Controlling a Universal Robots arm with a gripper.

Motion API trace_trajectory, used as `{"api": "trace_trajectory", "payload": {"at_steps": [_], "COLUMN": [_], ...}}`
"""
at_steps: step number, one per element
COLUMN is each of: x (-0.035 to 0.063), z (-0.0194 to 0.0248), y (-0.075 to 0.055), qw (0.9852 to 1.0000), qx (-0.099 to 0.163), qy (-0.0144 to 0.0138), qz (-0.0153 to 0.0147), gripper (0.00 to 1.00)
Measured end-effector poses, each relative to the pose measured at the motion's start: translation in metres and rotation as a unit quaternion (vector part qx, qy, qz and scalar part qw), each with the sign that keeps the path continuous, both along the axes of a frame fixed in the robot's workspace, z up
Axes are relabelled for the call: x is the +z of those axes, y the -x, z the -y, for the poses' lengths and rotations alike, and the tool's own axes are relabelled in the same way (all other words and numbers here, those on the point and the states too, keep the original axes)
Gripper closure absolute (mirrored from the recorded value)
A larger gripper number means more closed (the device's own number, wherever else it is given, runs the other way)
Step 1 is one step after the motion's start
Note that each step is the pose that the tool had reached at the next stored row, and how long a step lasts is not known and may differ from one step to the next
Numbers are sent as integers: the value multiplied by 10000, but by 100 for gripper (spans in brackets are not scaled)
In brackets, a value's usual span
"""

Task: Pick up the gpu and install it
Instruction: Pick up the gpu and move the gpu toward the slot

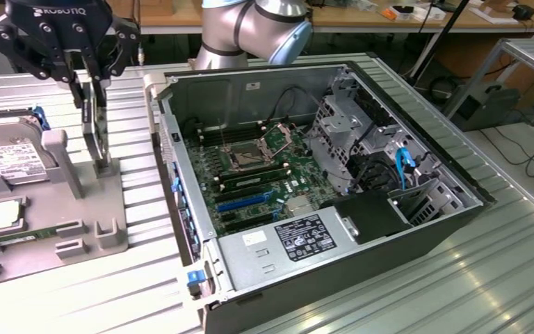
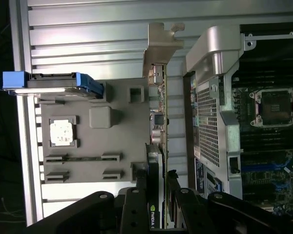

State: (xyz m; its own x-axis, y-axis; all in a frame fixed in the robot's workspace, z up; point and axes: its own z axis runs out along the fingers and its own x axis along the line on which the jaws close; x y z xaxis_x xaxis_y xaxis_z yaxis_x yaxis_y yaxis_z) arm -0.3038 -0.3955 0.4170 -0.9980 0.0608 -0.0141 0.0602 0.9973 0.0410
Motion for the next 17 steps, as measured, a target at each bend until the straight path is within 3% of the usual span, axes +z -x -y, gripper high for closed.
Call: {"api": "trace_trajectory", "payload": {"at_steps": [3, 11, 17], "x": [0, 42, 43], "z": [0, 0, 2], "y": [-106, -172, -348], "qw": [10000, 10000, 10000], "qx": [0, 0, 0], "qy": [0, 0, 0], "qz": [0, -21, -23], "gripper": [73, 73, 73]}}
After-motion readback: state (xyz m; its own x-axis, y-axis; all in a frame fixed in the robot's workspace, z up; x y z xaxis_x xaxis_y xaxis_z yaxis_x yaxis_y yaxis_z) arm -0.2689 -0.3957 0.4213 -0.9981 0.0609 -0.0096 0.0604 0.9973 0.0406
